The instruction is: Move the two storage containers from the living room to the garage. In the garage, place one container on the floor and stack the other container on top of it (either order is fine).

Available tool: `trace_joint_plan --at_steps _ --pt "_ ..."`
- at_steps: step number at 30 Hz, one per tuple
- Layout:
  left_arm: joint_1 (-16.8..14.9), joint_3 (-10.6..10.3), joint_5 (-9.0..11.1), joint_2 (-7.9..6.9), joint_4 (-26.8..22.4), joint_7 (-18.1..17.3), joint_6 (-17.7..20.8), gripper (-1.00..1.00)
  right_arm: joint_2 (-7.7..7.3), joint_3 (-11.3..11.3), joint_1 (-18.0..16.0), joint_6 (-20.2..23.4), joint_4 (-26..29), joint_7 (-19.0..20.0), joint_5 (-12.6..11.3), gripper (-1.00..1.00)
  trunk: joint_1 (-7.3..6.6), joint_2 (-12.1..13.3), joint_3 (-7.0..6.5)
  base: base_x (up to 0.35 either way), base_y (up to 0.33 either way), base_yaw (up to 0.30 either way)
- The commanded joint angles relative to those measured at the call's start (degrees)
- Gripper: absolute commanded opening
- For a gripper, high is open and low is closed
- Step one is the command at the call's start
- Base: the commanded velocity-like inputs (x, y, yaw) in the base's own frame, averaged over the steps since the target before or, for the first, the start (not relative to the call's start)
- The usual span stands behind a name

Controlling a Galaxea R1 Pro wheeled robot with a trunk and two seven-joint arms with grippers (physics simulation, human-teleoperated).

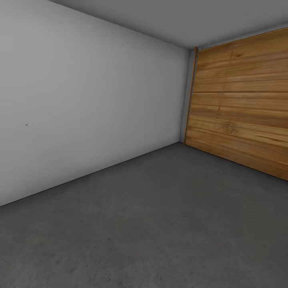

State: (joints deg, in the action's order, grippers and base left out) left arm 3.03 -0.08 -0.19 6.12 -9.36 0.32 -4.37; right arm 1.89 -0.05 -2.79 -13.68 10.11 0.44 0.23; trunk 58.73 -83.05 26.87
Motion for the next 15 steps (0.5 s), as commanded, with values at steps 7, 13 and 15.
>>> trace_joint_plan --at_steps 7,13,15 --pt "-0.07 -0.01 -0.2 -0.15 -15.69 0.18 8.88 1.0 -1.21 -0.04 -2.35 7.06 11.61 -0.22 0.65 1.0 0.0 -0.03 0.06 0.0 0.0 0.0" --pt "-0.89 0.05 -0.34 -0.57 -27.63 0.38 19.21 1.0 -2.87 -0.08 -6.6 14.7 14.81 -0.63 3.08 1.0 0.0 -0.03 0.06 0.0 0.0 0.0" --pt "-1.46 0.21 -0.24 -1.46 -28.78 0.76 20.0 1.0 -3.96 -0.01 -7.02 15.11 14.93 -0.62 3.45 1.0 0.0 -0.03 0.06 0.0 0.0 0.0"
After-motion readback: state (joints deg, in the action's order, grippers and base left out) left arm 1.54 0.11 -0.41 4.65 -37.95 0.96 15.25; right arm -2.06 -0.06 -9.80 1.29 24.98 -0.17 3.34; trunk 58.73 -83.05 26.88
